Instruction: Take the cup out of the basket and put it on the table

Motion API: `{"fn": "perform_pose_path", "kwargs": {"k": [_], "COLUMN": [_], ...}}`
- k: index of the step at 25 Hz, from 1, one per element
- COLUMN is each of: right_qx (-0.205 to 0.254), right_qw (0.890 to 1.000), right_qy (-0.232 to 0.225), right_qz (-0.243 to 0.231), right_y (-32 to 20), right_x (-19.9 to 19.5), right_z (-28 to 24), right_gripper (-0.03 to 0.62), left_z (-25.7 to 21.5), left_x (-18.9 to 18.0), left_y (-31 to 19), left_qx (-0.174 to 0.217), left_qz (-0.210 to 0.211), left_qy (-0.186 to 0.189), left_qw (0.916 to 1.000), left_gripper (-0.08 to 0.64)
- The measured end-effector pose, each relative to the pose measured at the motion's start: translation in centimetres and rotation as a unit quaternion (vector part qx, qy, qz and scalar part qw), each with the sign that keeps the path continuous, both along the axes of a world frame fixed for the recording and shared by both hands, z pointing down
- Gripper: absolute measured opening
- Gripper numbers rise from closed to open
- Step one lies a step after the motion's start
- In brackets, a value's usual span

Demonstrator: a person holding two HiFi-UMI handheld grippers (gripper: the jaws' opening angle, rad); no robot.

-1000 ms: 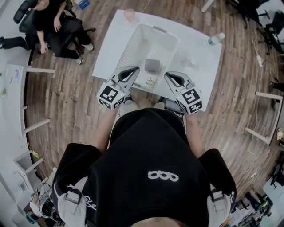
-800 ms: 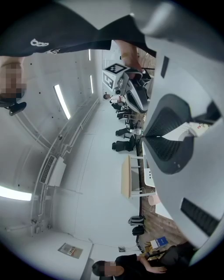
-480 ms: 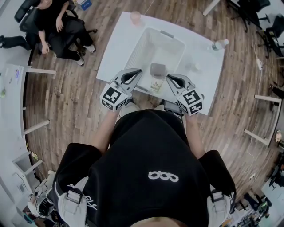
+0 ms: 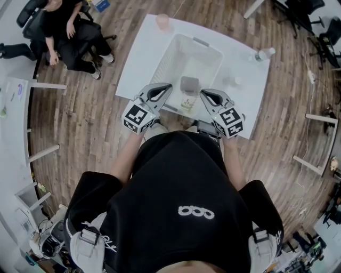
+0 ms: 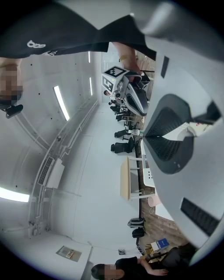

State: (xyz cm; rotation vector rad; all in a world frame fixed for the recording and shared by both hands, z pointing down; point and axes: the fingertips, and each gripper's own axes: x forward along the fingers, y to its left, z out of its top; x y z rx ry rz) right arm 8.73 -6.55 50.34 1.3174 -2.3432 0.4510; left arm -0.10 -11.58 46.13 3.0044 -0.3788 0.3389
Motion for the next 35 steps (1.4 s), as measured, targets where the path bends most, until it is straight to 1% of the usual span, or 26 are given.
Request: {"fn": "perform_pose_path", "kwargs": {"k": [5, 7, 9, 12, 14, 16, 17, 19, 21, 25, 28, 30, 31, 33, 35], "right_qx": [-0.001, -0.001, -0.001, -0.003, -0.005, -0.007, -0.008, -0.01, -0.013, -0.019, -0.023, -0.025, -0.027, -0.029, -0.031], "right_qw": [1.0, 1.0, 1.0, 1.0, 0.999, 0.999, 0.998, 0.997, 0.996, 0.993, 0.991, 0.989, 0.989, 0.987, 0.986], "right_qy": [-0.003, -0.006, -0.008, -0.013, -0.017, -0.02, -0.021, -0.024, -0.026, -0.031, -0.034, -0.036, -0.037, -0.039, -0.041], "right_qz": [0.003, 0.005, 0.009, 0.019, 0.03, 0.044, 0.052, 0.066, 0.081, 0.108, 0.127, 0.138, 0.143, 0.151, 0.159], "right_y": [-0.3, -0.3, -0.1, 0.3, 0.8, 1.3, 1.7, 2.3, 2.9, 4.3, 5.3, 5.8, 6.2, 6.7, 7.1], "right_x": [0.1, -0.1, -0.2, -0.1, 0.3, 0.8, 1.1, 1.8, 2.5, 3.5, 4.2, 4.7, 4.9, 5.4, 5.7], "right_z": [0.1, 0.2, 0.4, 0.6, 0.8, 1.0, 1.1, 1.2, 1.4, 1.8, 2.1, 2.4, 2.5, 2.8, 2.9], "right_gripper": [0.031, 0.031, 0.031, 0.031, 0.031, 0.031, 0.031, 0.031, 0.031, 0.031, 0.031, 0.031, 0.031, 0.031, 0.031], "left_z": [0.2, 0.6, 1.2, 2.8, 4.5, 6.5, 7.7, 10.0, 12.3, 16.4, 19.2, 20.8, 21.6, 23.0, 24.1], "left_x": [0.7, 1.5, 2.5, 4.3, 5.3, 6.2, 6.5, 7.0, 7.5, 8.1, 8.5, 8.6, 8.6, 8.7, 8.7], "left_y": [-0.4, -0.4, 0.0, 0.9, 1.4, 2.0, 2.3, 2.9, 3.4, 4.2, 4.5, 4.7, 4.8, 5.0, 5.1], "left_qx": [-0.004, 0.003, 0.014, 0.029, 0.038, 0.051, 0.061, 0.083, 0.092, 0.096, 0.098, 0.095, 0.091, 0.084, 0.079], "left_qz": [0.008, 0.026, 0.057, 0.114, 0.154, 0.195, 0.217, 0.258, 0.294, 0.346, 0.374, 0.386, 0.39, 0.396, 0.399], "left_qy": [-0.01, -0.023, -0.045, -0.088, -0.122, -0.166, -0.192, -0.246, -0.289, -0.351, -0.389, -0.411, -0.42, -0.435, -0.447], "left_qw": [0.9999, 0.9994, 0.9972, 0.9891, 0.9797, 0.9653, 0.9552, 0.9304, 0.9062, 0.8646, 0.8363, 0.8207, 0.8143, 0.8044, 0.7969], "left_gripper": [0.009, 0.009, 0.009, 0.009, 0.009, 0.009, 0.009, 0.009, 0.009, 0.011, 0.011, 0.011, 0.012, 0.013, 0.025]}}
